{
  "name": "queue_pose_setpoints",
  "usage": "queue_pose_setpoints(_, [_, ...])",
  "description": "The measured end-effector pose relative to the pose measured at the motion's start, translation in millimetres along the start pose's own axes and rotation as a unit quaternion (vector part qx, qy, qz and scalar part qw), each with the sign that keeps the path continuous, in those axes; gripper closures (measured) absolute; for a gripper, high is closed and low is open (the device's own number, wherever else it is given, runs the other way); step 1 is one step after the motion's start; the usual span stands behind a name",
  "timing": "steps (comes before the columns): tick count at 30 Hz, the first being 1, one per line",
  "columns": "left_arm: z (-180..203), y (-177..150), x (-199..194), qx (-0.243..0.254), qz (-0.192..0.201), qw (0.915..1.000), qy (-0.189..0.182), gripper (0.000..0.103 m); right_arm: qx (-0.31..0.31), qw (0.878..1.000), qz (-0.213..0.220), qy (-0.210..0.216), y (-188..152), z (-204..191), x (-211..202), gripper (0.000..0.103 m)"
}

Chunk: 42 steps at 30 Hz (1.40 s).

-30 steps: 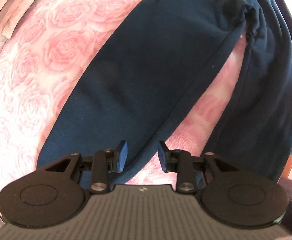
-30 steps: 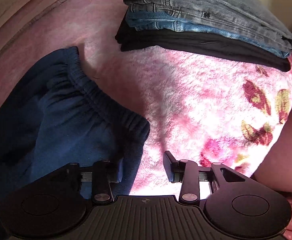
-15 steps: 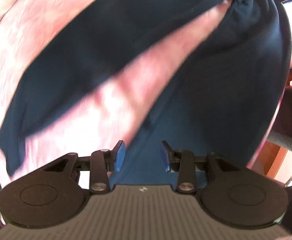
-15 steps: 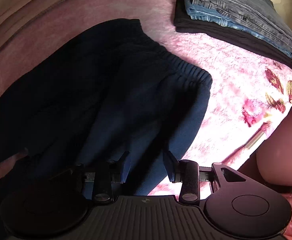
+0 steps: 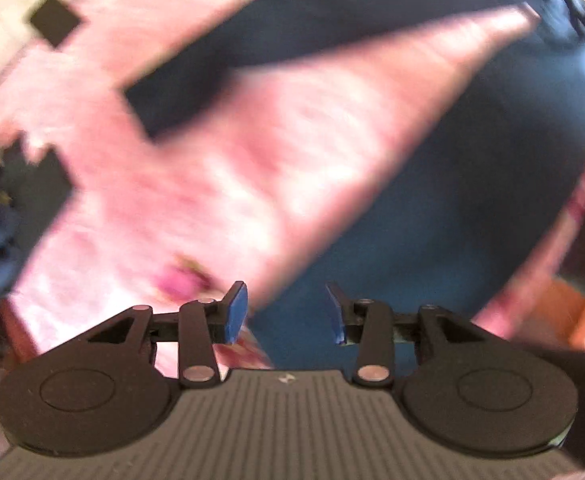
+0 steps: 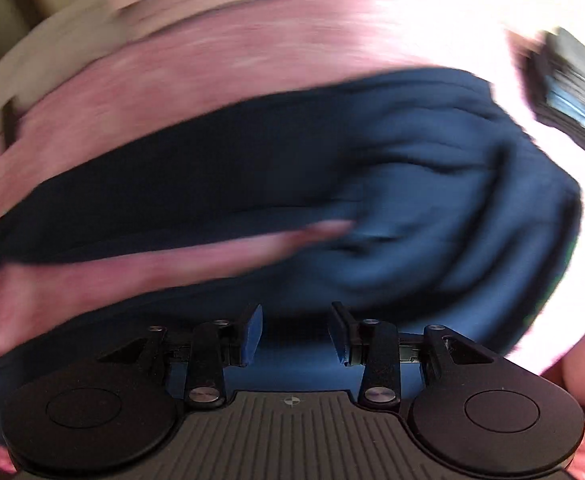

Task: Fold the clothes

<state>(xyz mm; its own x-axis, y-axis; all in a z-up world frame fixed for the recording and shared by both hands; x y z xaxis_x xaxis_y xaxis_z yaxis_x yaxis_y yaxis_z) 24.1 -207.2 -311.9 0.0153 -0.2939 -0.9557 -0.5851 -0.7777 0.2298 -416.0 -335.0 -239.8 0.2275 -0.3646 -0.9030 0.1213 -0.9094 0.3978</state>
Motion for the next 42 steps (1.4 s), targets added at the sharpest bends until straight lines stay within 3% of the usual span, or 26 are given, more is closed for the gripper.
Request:
queue_pose_setpoints(3, [-44, 20, 12, -0.028, 0.032, 0.9989, 0.022, 0.062, -0.059, 0.998, -0.007, 0.034, 0, -48, 7, 0.063])
queue_pose_setpoints(5, [-77, 36, 27, -0.1, 0.047, 0.9939, -0.004, 0.061, -0.099, 0.993, -0.011, 0.057, 1, -81, 12, 0.063])
queue_pose_setpoints(8, [-126, 52, 50, -0.222, 0.064, 0.971, -0.059, 0.058, -0.146, 0.986, -0.018, 0.084, 1, -120, 19, 0.063])
queue_pose_setpoints(11, [-152, 66, 77, -0.293, 0.062, 0.9498, -0.092, 0.057, -0.163, 0.982, -0.025, 0.091, 5, -127, 31, 0.063])
queue_pose_setpoints(15, [-157, 67, 101, -0.32, 0.038, 0.9423, -0.09, 0.059, -0.155, 0.984, -0.031, 0.082, 11, -119, 34, 0.063])
queue_pose_setpoints(16, [-157, 68, 100, -0.322, 0.043, 0.9417, -0.086, 0.073, -0.153, 0.984, -0.033, 0.08, 12, -117, 35, 0.063])
queue_pose_setpoints(17, [-157, 69, 98, -0.321, 0.05, 0.9422, -0.082, 0.089, -0.151, 0.985, -0.034, 0.078, 13, -115, 35, 0.063])
queue_pose_setpoints(18, [-159, 71, 93, -0.313, 0.062, 0.9452, -0.07, 0.098, -0.149, 0.985, -0.036, 0.075, 15, -113, 36, 0.063])
queue_pose_setpoints(21, [-171, 73, 83, -0.29, 0.098, 0.9516, -0.026, 0.097, -0.142, 0.987, -0.04, 0.069, 19, -108, 38, 0.063])
queue_pose_setpoints(24, [-171, 72, 94, -0.279, 0.074, 0.9569, -0.035, 0.094, -0.136, 0.988, -0.045, 0.062, 23, -102, 40, 0.063])
queue_pose_setpoints(26, [-168, 71, 99, -0.273, 0.055, 0.9598, -0.033, 0.086, -0.131, 0.989, -0.047, 0.057, 25, -98, 41, 0.063])
queue_pose_setpoints(27, [-166, 68, 95, -0.271, 0.055, 0.9607, -0.025, 0.081, -0.123, 0.99, -0.046, 0.054, 23, -94, 36, 0.063])
queue_pose_setpoints(30, [-159, 60, 83, -0.26, 0.054, 0.964, -0.001, 0.078, -0.098, 0.993, -0.041, 0.045, 15, -83, 23, 0.063])
queue_pose_setpoints(34, [-122, 41, 55, -0.2, 0.045, 0.9786, 0.014, 0.078, -0.065, 0.997, -0.035, 0.033, 4, -69, 5, 0.063])
queue_pose_setpoints(39, [-47, 17, 19, -0.093, 0.037, 0.9947, -0.024, 0.075, -0.023, 0.999, -0.027, 0.017, -9, -51, -17, 0.063])
queue_pose_setpoints(42, [-6, 3, 5, -0.04, 0.025, 0.9978, -0.046, 0.073, 0.003, 1.0, -0.012, 0.002, -22, -37, -39, 0.063])
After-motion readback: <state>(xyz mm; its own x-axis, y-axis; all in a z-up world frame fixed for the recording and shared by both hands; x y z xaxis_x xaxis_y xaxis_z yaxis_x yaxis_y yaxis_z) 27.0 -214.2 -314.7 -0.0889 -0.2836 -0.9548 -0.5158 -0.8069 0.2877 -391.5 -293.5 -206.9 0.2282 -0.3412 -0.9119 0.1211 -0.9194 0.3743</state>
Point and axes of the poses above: each gripper's, at about its wrist camera, not at the fingertips, and x roughly the way its jaws point, z to its right, y to its top, the point moved 3 cm from there along x, roughly the way its jaws point, and after that the axes turned 8 degrees about x, right-handed, at the moved point
